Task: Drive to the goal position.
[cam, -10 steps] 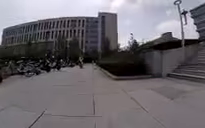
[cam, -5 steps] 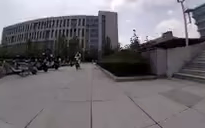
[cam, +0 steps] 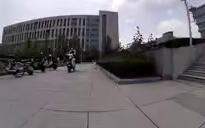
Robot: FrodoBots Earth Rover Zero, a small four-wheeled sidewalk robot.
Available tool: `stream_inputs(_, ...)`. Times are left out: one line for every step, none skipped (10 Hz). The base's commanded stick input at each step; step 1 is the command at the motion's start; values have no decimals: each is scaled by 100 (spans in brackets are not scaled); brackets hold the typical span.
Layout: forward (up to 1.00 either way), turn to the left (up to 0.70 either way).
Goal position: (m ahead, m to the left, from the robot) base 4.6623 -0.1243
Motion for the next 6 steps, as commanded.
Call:
stream_inputs(70, 0)
stream_inputs(70, 0)
stream_inputs(70, 0)
stream_inputs(70, 2)
stream_inputs(70, 7)
stream_inputs(70, 1)
